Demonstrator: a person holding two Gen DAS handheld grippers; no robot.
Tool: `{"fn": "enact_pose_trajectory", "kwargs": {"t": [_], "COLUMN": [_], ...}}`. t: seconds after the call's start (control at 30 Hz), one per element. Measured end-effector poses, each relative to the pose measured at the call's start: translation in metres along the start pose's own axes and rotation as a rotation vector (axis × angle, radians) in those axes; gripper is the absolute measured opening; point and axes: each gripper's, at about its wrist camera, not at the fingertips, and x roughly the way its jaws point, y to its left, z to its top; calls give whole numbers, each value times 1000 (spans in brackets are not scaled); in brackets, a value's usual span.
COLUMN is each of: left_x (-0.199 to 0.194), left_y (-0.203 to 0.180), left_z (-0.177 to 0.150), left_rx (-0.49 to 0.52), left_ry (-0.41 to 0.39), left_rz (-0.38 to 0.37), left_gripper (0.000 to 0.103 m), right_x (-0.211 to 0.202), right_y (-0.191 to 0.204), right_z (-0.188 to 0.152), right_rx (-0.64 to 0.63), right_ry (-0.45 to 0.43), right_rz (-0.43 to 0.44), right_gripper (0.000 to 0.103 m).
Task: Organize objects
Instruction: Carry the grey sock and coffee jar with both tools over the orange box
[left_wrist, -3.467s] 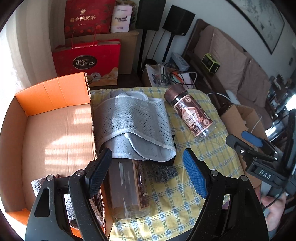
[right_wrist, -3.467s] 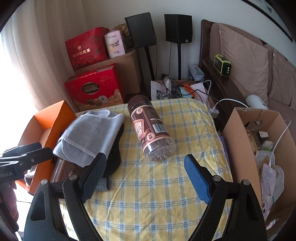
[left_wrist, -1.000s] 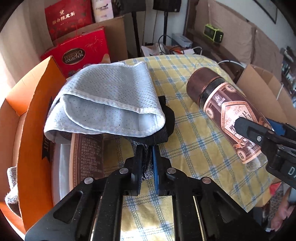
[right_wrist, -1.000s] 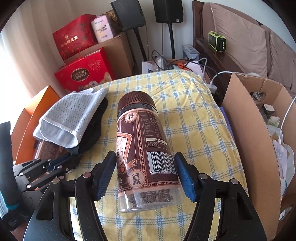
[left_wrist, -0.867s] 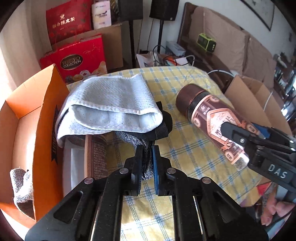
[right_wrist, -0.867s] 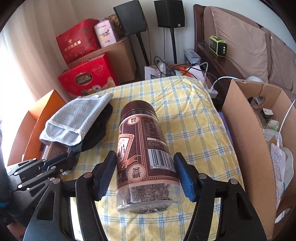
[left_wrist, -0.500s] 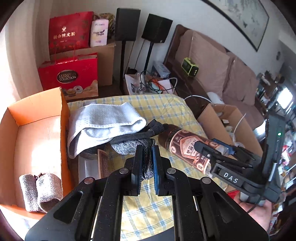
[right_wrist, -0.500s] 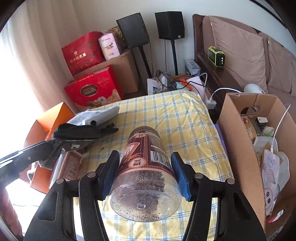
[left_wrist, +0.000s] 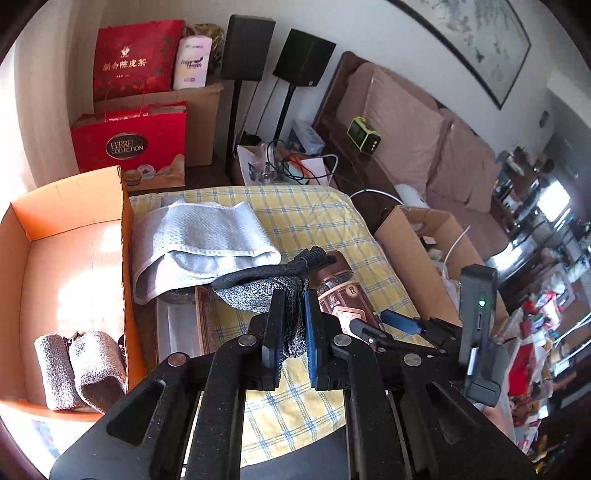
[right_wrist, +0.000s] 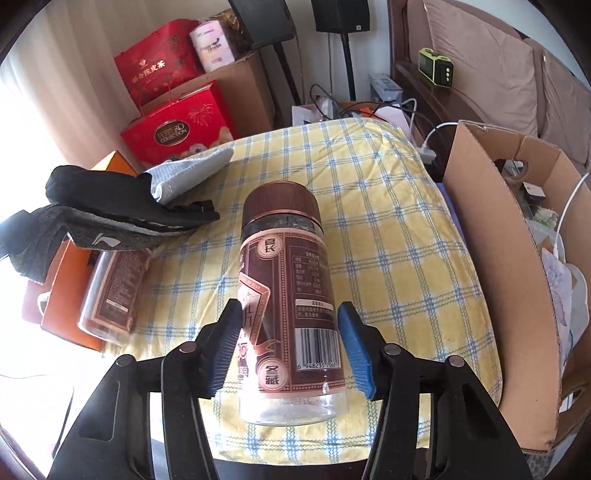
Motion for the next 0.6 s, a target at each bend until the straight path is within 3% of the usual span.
{"fn": "enact_pose_trajectory", "kwargs": {"t": [0.17, 0.27, 0.33, 0.37, 0.47, 0.6], "left_x": [-3, -8, -14, -17, -28, -37], "left_y": [0, -5, -6, -6, -4, 1], "left_z": [0, 4, 9, 12, 21, 31], "left_rx": [-18, -9, -7, -7, -7, -12], "left_ry": [10, -8, -26, -38, -72, -108], "left_rz": [-68, -66, -67, -67, -59, -32], "left_gripper": [9, 9, 9, 9, 9, 9], "right_x": [19, 35, 42, 44, 45, 31], "right_y": [6, 9, 14, 15, 17, 9], "right_z": [12, 20, 23, 24, 26, 28], "right_rx": [-31, -40, -63, -70, -78, -28], "right_ry": [36, 65, 84, 85, 72, 22], "right_rz": [-24, -28, -20, -24, -47, -17], "right_gripper": [76, 76, 66, 66, 66, 66]}}
